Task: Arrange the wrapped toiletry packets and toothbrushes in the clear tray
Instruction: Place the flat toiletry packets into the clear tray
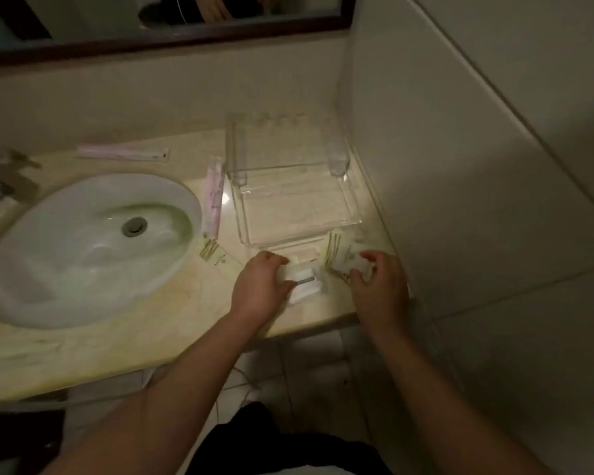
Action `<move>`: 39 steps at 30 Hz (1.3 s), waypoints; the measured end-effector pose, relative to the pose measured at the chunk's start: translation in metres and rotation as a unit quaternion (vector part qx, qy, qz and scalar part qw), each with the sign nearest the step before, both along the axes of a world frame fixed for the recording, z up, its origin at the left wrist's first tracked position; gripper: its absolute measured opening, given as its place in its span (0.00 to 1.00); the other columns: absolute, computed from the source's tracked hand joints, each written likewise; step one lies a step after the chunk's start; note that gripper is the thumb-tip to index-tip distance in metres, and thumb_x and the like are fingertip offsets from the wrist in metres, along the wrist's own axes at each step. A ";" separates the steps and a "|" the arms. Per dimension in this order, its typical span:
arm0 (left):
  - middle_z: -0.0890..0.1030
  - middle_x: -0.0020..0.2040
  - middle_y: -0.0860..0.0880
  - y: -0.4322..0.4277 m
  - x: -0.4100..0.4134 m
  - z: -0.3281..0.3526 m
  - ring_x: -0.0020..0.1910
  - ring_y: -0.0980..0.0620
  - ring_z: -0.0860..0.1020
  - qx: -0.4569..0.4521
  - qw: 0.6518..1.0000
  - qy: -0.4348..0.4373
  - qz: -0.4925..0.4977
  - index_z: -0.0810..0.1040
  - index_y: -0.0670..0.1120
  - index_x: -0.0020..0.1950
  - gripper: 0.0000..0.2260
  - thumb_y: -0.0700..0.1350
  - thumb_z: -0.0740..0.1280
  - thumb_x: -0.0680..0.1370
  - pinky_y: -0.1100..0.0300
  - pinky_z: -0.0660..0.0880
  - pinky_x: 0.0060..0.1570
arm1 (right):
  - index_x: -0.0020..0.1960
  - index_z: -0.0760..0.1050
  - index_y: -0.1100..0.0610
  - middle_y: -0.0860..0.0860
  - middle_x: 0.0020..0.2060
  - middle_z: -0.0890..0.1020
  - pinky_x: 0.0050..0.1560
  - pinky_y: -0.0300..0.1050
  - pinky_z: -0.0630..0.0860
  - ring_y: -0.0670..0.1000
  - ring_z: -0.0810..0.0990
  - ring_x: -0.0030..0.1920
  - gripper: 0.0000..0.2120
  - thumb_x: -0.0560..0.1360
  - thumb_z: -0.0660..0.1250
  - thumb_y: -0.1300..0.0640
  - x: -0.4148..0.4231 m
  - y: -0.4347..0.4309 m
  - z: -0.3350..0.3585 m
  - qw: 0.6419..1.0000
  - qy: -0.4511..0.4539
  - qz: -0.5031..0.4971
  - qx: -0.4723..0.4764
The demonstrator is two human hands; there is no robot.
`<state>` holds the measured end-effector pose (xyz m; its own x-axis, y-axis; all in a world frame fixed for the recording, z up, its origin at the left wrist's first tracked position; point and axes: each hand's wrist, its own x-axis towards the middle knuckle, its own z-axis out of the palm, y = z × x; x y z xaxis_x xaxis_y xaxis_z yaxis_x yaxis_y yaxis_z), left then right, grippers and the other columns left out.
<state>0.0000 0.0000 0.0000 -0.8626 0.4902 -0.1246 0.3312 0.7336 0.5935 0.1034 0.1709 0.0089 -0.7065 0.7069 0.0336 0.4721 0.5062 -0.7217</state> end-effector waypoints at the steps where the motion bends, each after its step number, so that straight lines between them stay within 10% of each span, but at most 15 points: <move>1: 0.78 0.58 0.46 0.003 -0.004 -0.001 0.57 0.46 0.76 -0.007 1.000 0.019 0.003 0.79 0.47 0.60 0.17 0.45 0.72 0.71 0.54 0.74 0.55 | 0.61 0.75 0.54 0.53 0.58 0.77 0.52 0.42 0.70 0.54 0.74 0.57 0.20 0.70 0.72 0.56 -0.005 0.006 -0.001 0.999 -0.021 0.004 0.030; 11: 0.79 0.53 0.43 -0.006 -0.034 -0.011 0.53 0.42 0.75 -0.159 0.983 0.060 -0.071 0.77 0.47 0.61 0.18 0.38 0.66 0.71 0.52 0.75 0.49 | 0.65 0.72 0.49 0.54 0.57 0.78 0.56 0.50 0.70 0.56 0.72 0.57 0.27 0.67 0.72 0.50 -0.034 0.023 -0.019 0.973 -0.184 0.042 0.134; 14: 0.80 0.46 0.45 -0.010 -0.043 -0.008 0.50 0.43 0.76 -0.168 0.982 0.034 -0.083 0.78 0.47 0.46 0.05 0.43 0.69 0.71 0.55 0.72 0.42 | 0.63 0.74 0.52 0.56 0.56 0.76 0.54 0.51 0.72 0.57 0.73 0.55 0.24 0.68 0.73 0.54 -0.030 0.017 -0.019 0.981 -0.150 0.011 0.121; 27: 0.73 0.30 0.50 -0.024 -0.078 0.038 0.30 0.53 0.71 0.034 0.984 -0.164 0.055 0.75 0.44 0.34 0.11 0.45 0.71 0.73 0.60 0.66 0.32 | 0.50 0.75 0.53 0.49 0.45 0.79 0.42 0.43 0.73 0.50 0.77 0.45 0.08 0.73 0.71 0.54 -0.034 0.022 -0.008 0.995 -0.078 -0.058 0.006; 34: 0.80 0.48 0.43 -0.005 -0.094 0.057 0.43 0.45 0.81 0.226 0.875 -0.359 0.233 0.73 0.46 0.59 0.20 0.29 0.67 0.72 0.56 0.81 0.37 | 0.42 0.75 0.52 0.47 0.38 0.80 0.37 0.43 0.74 0.49 0.78 0.39 0.06 0.72 0.72 0.55 -0.043 0.021 0.025 0.995 0.003 -0.038 -0.088; 39: 0.84 0.47 0.39 0.020 -0.107 0.045 0.40 0.42 0.84 0.229 0.849 -0.359 0.312 0.77 0.38 0.56 0.10 0.36 0.63 0.76 0.55 0.82 0.34 | 0.45 0.76 0.51 0.45 0.39 0.81 0.33 0.37 0.74 0.45 0.80 0.38 0.03 0.74 0.70 0.56 -0.090 0.038 0.048 0.985 0.026 -0.003 -0.172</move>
<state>-0.1075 0.0195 0.0453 -0.7553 0.1038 -0.6471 -0.6047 0.2702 0.7492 0.0135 0.2086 0.0564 -0.7062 0.6868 -0.1722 0.4322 0.2255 -0.8731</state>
